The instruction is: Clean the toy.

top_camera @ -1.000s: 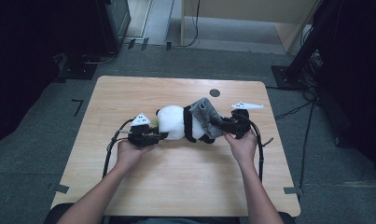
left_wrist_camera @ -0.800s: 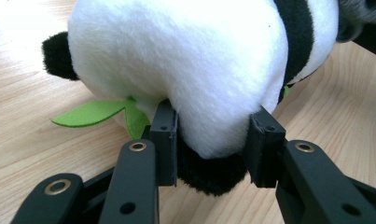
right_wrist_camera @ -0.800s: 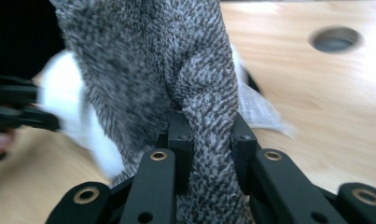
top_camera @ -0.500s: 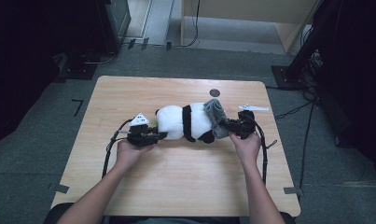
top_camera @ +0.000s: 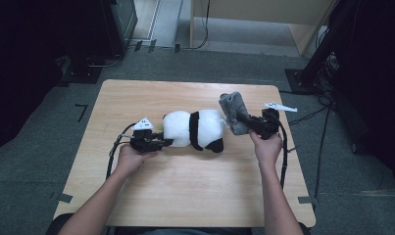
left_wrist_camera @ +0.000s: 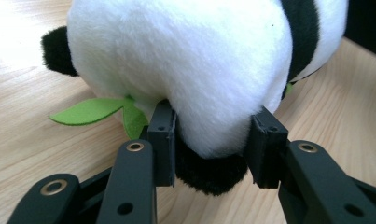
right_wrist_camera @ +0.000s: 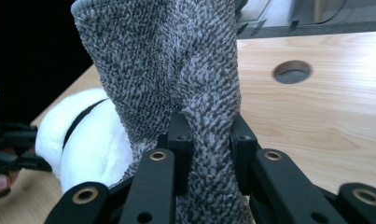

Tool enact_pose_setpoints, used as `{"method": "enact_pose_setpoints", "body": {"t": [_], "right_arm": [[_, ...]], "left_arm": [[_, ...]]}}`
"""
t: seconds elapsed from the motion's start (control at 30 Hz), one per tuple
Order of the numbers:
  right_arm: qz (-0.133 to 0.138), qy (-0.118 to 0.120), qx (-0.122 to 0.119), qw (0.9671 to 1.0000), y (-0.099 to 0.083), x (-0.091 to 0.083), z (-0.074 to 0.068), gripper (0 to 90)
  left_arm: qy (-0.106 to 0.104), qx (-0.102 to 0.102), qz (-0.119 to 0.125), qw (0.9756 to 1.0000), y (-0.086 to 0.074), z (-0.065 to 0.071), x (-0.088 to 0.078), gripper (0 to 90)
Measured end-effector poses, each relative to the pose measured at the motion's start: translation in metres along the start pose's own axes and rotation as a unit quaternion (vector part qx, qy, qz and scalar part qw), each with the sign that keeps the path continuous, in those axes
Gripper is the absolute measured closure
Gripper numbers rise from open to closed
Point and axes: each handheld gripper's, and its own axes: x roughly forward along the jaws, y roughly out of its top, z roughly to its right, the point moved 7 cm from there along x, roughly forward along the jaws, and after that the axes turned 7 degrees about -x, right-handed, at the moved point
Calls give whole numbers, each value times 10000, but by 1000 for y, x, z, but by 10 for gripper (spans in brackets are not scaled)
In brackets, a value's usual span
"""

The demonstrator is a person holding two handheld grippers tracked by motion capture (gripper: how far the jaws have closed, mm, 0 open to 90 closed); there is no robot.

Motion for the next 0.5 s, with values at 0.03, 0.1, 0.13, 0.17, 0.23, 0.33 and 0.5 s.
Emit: {"method": "enact_pose_setpoints", "body": {"t": [0.03,0.1,0.13,0.17,0.23,0.33,0.5], "right_arm": [[-69,13,-76,9999,-1,5,-3,767],[-263,44,-265,9993,-5,18,-10,767],[-380,23,-373,9986,-8,24,-13,767],[-487,-19,-502,9976,-11,30,-16,764],[-515,-119,-603,9968,-15,35,-18,758],[-479,-31,-393,9981,-17,34,-16,735],[-589,1,-230,9980,-18,36,-16,721]], "left_arm": [[3,34,-8,10000,0,1,0,598],[12,-3,3,10000,0,1,1,595],[29,-15,-5,10000,-1,0,1,594],[34,-41,-7,10000,-1,-1,1,593],[34,-92,-4,10000,-1,-2,1,590],[43,-94,10,9999,-1,-1,1,588],[57,-134,11,9999,-2,-1,2,585]]}}
